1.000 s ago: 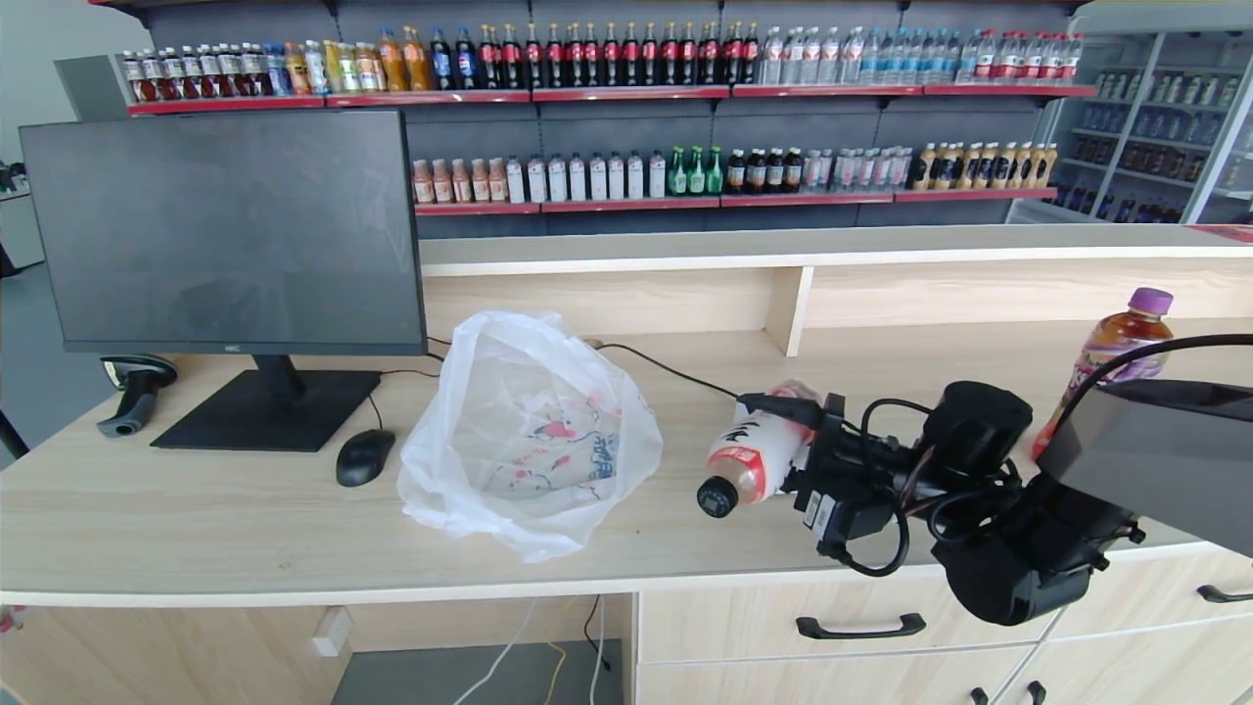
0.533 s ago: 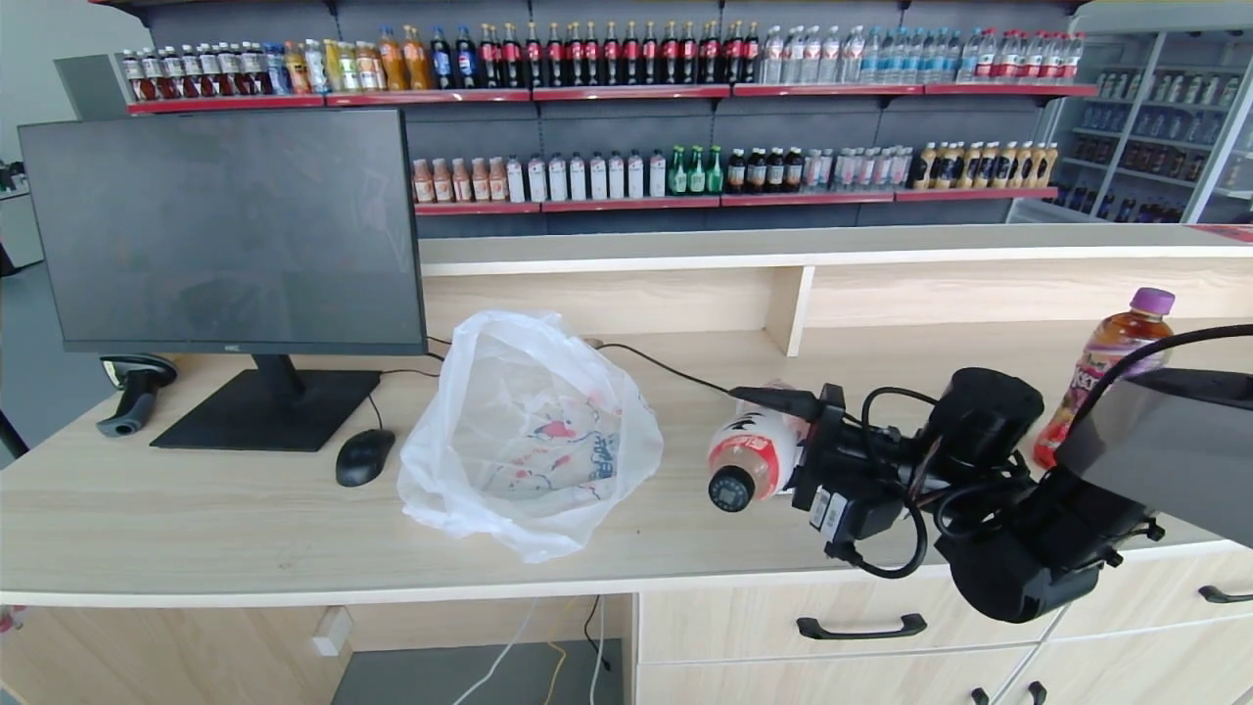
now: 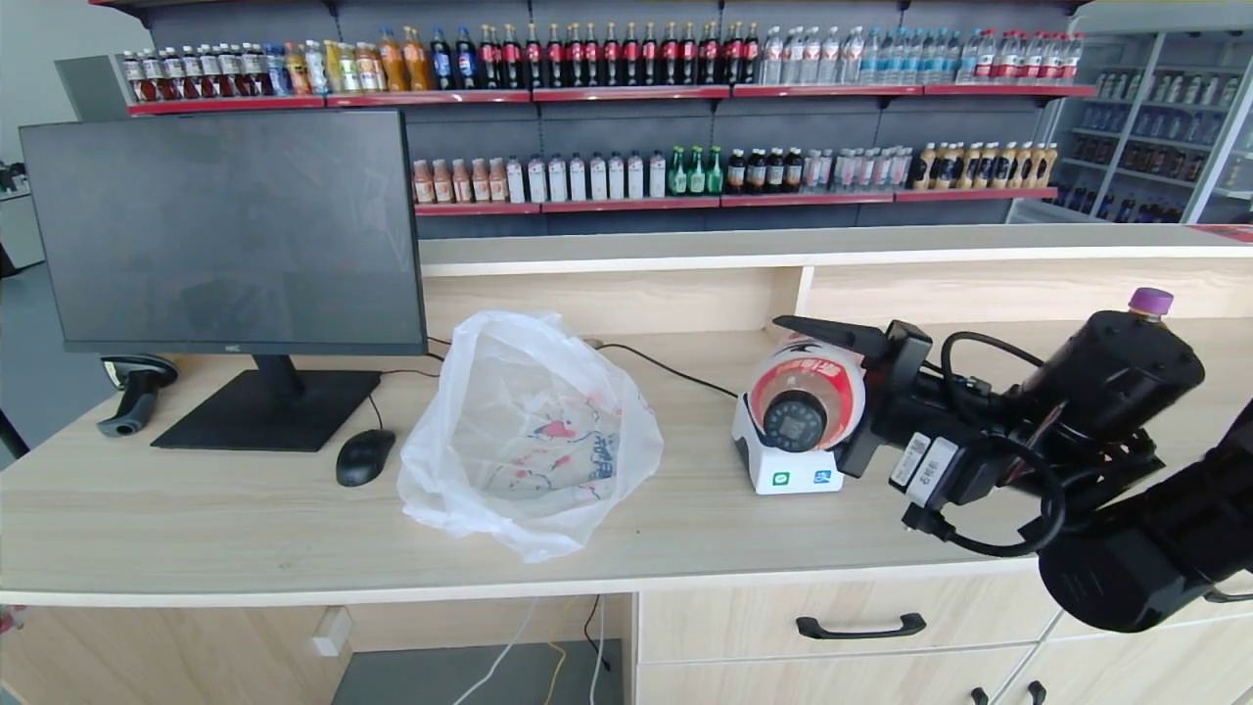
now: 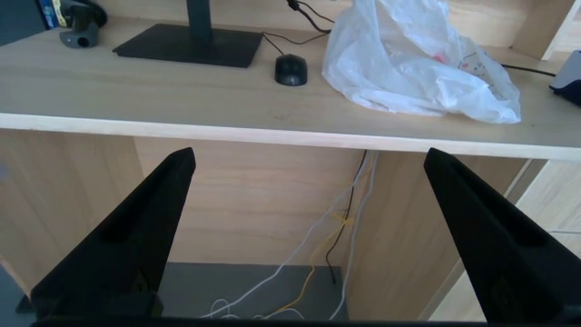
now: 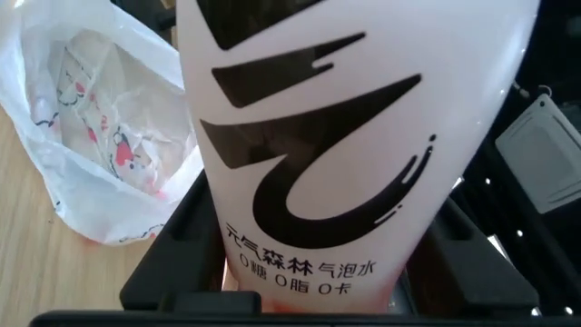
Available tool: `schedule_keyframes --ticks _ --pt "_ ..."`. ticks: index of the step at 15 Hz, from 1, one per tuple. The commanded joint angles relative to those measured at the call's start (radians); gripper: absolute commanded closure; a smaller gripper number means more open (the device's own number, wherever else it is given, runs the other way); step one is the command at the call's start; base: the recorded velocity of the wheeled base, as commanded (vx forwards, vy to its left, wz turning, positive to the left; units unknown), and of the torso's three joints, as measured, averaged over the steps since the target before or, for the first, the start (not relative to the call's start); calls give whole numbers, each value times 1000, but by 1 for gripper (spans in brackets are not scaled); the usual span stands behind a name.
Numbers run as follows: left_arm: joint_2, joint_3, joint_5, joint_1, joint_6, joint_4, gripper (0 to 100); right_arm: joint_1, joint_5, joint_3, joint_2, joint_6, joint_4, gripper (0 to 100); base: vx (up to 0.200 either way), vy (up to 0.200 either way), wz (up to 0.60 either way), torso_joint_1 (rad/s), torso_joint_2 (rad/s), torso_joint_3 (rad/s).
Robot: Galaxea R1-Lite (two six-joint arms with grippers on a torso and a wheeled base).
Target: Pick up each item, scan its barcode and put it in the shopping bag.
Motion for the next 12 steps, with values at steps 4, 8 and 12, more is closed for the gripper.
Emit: schedule_keyframes --ticks 4,8,12 --pt "0 0 0 1 7 0 0 96 -292 118 -248 299 -2 100 0 0 0 0 0 0" --pt "0 0 0 1 9 1 0 210 -599 255 -346 573 -2 100 0 0 0 0 0 0" --pt "0 0 0 1 9 0 0 205 -783 333 -368 866 -2 100 0 0 0 0 0 0"
